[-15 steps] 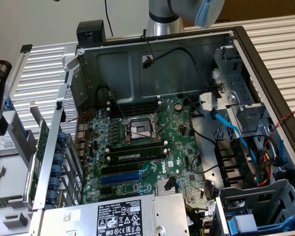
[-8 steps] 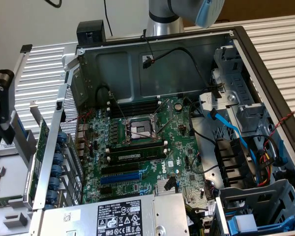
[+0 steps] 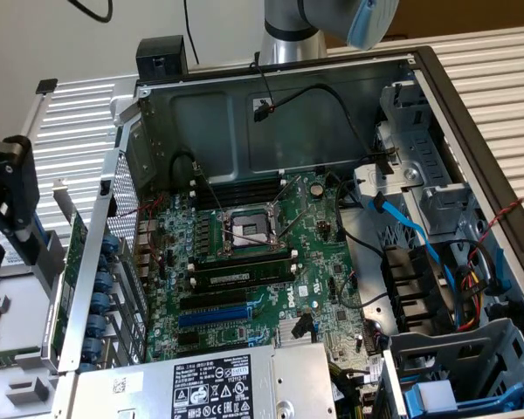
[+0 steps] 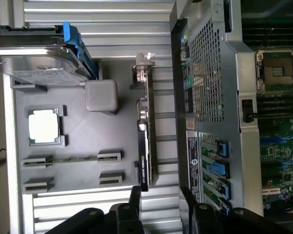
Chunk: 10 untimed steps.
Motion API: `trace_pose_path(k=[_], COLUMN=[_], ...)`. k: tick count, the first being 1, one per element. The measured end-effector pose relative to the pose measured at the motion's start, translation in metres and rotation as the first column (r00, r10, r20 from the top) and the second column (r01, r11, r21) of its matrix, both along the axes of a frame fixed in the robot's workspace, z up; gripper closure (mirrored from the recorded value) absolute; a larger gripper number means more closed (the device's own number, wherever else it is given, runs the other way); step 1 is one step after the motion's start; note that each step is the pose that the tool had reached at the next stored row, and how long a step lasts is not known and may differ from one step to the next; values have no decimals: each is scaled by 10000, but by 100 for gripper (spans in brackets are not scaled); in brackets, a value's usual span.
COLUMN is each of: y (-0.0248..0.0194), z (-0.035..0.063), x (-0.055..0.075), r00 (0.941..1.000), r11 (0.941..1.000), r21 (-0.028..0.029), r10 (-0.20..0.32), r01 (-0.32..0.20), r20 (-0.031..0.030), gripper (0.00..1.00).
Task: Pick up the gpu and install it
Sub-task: 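Pick up the gpu and move the gpu toward the slot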
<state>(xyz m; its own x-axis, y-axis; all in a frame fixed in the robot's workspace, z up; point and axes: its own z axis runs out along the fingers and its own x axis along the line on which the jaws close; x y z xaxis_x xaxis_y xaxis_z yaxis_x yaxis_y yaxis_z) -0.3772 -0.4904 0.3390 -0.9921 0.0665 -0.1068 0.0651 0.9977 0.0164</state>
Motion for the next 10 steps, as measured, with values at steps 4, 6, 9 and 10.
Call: trace_pose_path(k=[4,6,9,10], y=[0,2,6,7], z=[-10,-11,-14,-15], x=[-2,-5,-25,-37], r00=[10000,10000,9990,9984], r11=[10000,10000,10000,10000], r21=[-1,-1,-21,-31], r10=[1,6,19,20], r01=[-1,-6,-18,-18], r20=[23,54,457,563], gripper=[43,43,43,43])
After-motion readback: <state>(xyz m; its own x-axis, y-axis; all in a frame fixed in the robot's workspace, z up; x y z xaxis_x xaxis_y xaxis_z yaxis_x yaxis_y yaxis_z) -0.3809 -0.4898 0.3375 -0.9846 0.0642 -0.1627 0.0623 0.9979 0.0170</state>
